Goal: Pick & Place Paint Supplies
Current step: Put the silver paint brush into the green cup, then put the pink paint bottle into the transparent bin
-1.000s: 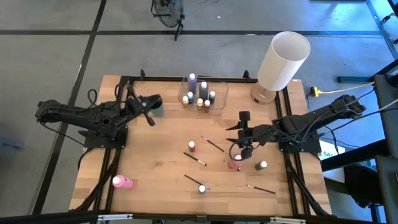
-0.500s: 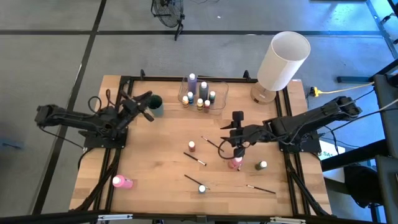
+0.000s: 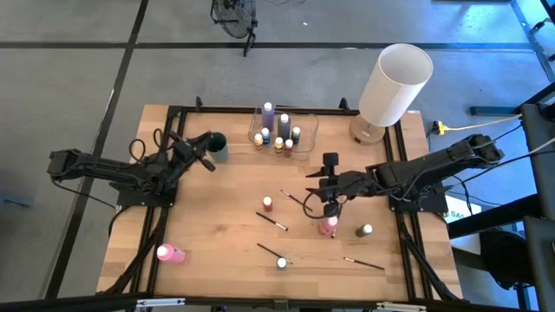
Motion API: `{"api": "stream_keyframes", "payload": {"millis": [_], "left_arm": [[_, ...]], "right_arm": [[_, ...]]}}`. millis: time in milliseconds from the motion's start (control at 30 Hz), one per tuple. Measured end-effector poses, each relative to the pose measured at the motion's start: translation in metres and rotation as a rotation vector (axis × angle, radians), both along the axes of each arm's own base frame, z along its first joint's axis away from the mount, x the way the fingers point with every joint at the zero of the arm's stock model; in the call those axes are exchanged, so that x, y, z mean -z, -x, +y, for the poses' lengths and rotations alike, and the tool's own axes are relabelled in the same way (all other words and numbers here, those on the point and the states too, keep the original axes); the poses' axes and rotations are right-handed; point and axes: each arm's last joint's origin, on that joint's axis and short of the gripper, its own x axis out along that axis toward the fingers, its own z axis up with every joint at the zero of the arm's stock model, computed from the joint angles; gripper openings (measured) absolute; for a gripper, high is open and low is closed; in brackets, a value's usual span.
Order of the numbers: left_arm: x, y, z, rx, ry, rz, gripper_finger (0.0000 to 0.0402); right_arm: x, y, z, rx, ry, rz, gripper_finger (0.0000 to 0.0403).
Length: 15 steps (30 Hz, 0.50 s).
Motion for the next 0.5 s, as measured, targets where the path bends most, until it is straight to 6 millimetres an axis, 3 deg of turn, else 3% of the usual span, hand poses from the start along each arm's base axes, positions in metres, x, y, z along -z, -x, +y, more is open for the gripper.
{"api": "stream_keyframes", "payload": {"millis": [500], "left_arm": [[0.001,-0.001,-0.001,0.037,-0.007,0.008,0.0097]], "right_arm": [[-0.001,-0.005,-0.013,-0.031,-0.054,-0.010,0.0181]]}}
